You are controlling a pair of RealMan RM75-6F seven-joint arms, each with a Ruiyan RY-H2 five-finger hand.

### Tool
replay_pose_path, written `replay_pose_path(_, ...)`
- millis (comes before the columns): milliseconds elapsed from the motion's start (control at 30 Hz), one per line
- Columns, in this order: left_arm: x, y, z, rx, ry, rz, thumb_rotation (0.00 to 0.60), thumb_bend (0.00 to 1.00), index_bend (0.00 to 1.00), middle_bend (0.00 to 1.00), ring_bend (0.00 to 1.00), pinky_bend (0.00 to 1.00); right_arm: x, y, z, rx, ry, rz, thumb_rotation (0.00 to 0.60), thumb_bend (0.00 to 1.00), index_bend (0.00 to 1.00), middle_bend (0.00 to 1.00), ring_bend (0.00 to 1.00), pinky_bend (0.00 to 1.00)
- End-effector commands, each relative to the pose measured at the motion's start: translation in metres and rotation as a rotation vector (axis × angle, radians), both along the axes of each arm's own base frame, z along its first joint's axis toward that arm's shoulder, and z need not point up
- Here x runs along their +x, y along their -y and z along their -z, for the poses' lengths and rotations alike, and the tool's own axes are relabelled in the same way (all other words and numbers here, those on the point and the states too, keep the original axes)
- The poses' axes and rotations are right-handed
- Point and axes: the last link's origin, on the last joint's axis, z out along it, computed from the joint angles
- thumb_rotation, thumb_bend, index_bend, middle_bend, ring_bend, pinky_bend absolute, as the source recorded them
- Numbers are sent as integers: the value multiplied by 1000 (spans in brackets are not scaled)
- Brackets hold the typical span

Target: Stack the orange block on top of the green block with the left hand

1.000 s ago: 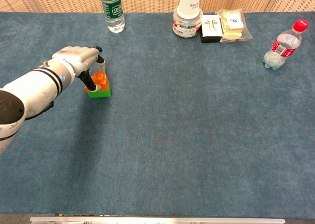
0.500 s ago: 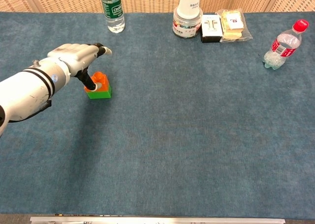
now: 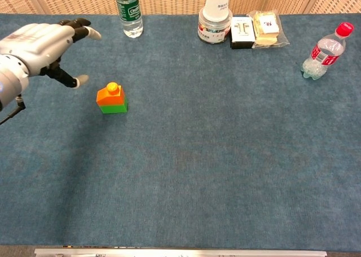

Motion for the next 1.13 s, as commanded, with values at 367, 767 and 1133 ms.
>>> replay_pose_path(367,-104,55,-54,101,86,111,600,330,229,0,0,113,-2,2,5,11,-23,14,600,77,288,223,97,312)
replay_pose_path(767,-146,102,-71,165,101,154,600,330,280,0,0,113,-3,2,9,23,-36,21,600,77,288,223,97,312)
replay_pose_path(1133,-156,101,-78,233,70,136,600,330,301,0,0,113,-7,4,12,37,-39,40,600,77,288,223,97,312)
